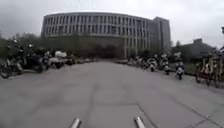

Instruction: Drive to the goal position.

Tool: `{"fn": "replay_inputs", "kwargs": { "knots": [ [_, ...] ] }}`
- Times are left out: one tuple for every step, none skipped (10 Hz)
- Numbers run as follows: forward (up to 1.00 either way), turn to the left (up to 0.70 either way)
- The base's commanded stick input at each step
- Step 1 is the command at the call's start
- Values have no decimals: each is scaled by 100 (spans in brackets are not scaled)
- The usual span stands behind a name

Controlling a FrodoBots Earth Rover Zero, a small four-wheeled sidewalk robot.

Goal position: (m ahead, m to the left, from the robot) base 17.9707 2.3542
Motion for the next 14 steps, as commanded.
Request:
{"fn": "replay_inputs", "kwargs": {
  "knots": [
    [100, 6],
    [100, 6],
    [100, 6],
    [100, 6],
    [100, 6],
    [100, 6],
    [100, 6],
    [100, 6],
    [100, 6],
    [100, 6],
    [100, 6],
    [100, -8],
    [100, -24],
    [100, -34]
  ]
}}
